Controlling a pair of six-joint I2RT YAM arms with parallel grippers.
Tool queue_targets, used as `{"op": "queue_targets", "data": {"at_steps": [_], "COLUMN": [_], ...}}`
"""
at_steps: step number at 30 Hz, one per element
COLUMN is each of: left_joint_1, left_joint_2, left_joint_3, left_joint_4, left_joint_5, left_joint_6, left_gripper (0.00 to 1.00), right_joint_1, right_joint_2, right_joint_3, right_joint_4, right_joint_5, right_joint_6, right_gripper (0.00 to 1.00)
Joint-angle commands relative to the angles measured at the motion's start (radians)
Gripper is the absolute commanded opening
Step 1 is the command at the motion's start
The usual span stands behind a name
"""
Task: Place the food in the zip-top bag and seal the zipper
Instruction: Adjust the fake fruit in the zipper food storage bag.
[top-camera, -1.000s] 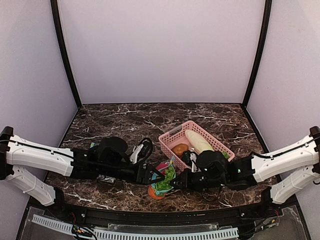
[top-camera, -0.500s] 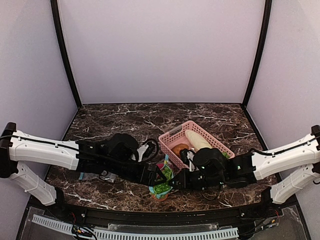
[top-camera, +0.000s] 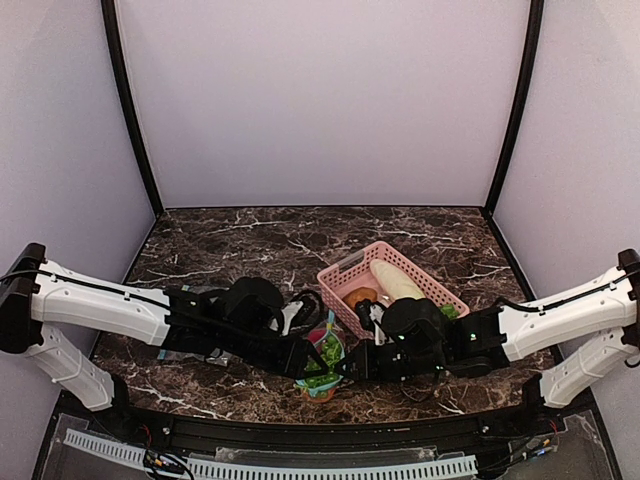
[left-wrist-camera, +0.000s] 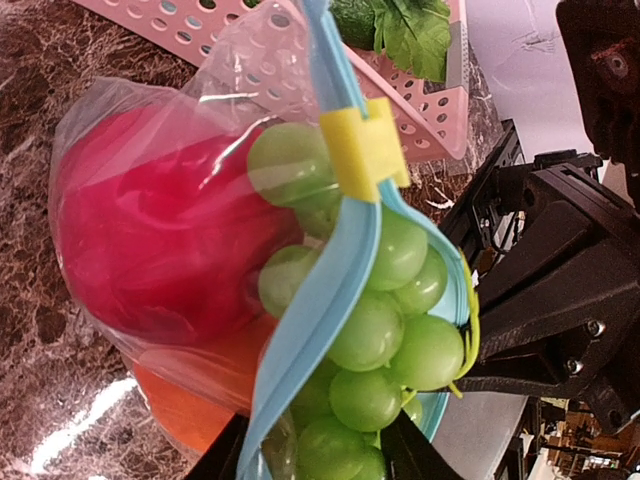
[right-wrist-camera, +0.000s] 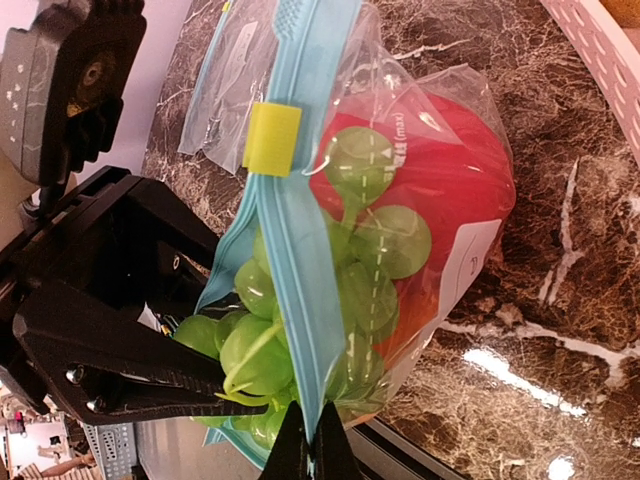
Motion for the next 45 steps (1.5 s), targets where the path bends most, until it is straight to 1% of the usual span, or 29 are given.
{"op": "queue_targets", "data": {"at_steps": [1,4,6,13,16,23,29,32,34,35,36,37,38,39,40,41,42,44,45], "left_joint_1": [-0.003,-0.007,-0.013,-0.031,-0.037,-0.038,-0.04,-0.043,-0.044,-0.044,-0.044,-0.044,-0.044,-0.043,-0.043,-0.042,-0.04,-0.037,-0.034], "left_joint_2": [0.038,0.065,0.079,0.144,0.168,0.189,0.205,0.217,0.212,0.197,0.185,0.155,0.139,0.106,0.09,0.055,0.022,-0.025,-0.038], "left_joint_3": [-0.019,0.001,0.01,0.101,0.123,0.153,0.199,0.219,0.218,0.215,0.209,0.209,0.207,0.205,0.203,0.196,0.192,0.17,0.15], "left_joint_4": [-0.072,-0.134,-0.159,-0.321,-0.396,-0.495,-0.536,-0.548,-0.536,-0.512,-0.5,-0.478,-0.466,-0.447,-0.435,-0.409,-0.384,-0.35,-0.341], "left_joint_5": [-0.028,-0.054,-0.072,-0.182,-0.233,-0.311,-0.363,-0.367,-0.345,-0.321,-0.31,-0.291,-0.282,-0.266,-0.257,-0.24,-0.236,-0.2,-0.179], "left_joint_6": [0.018,0.041,0.054,0.119,0.13,0.143,0.149,0.149,0.144,0.133,0.122,0.115,0.104,0.099,0.092,0.086,0.076,0.055,0.048], "left_gripper": [0.36,0.25,0.22,0.18,0.14,0.14,0.13,0.13,0.14,0.17,0.24,0.29,0.37,0.42,0.52,0.58,0.67,0.74,0.75], "right_joint_1": [0.016,0.017,0.018,0.026,0.031,0.041,0.044,0.046,0.047,0.048,0.047,0.047,0.047,0.047,0.048,0.049,0.048,0.049,0.049], "right_joint_2": [0.004,0.01,0.015,0.023,0.022,-0.006,-0.033,-0.033,-0.033,-0.032,-0.032,-0.033,-0.034,-0.035,-0.034,-0.033,-0.033,-0.03,-0.029], "right_joint_3": [0.022,0.028,0.035,0.054,0.067,0.086,0.093,0.096,0.096,0.097,0.101,0.104,0.108,0.113,0.119,0.124,0.128,0.137,0.14], "right_joint_4": [0.073,0.082,0.082,0.079,0.073,0.028,0.002,-0.005,-0.028,-0.049,-0.071,-0.085,-0.104,-0.119,-0.136,-0.152,-0.164,-0.182,-0.188], "right_joint_5": [-0.012,-0.021,-0.03,-0.041,-0.041,-0.017,0.0,0.011,0.035,0.049,0.062,0.075,0.086,0.099,0.109,0.116,0.122,0.13,0.132], "right_joint_6": [-0.019,-0.026,-0.032,-0.043,-0.05,-0.052,-0.051,-0.046,-0.032,-0.022,-0.013,-0.005,0.003,0.007,0.013,0.016,0.019,0.022,0.024], "right_gripper": [0.0,0.0,0.0,0.0,0.0,0.0,0.0,0.0,0.0,0.0,0.0,0.0,0.0,0.0,0.0,0.0,0.0,0.0,0.0]}}
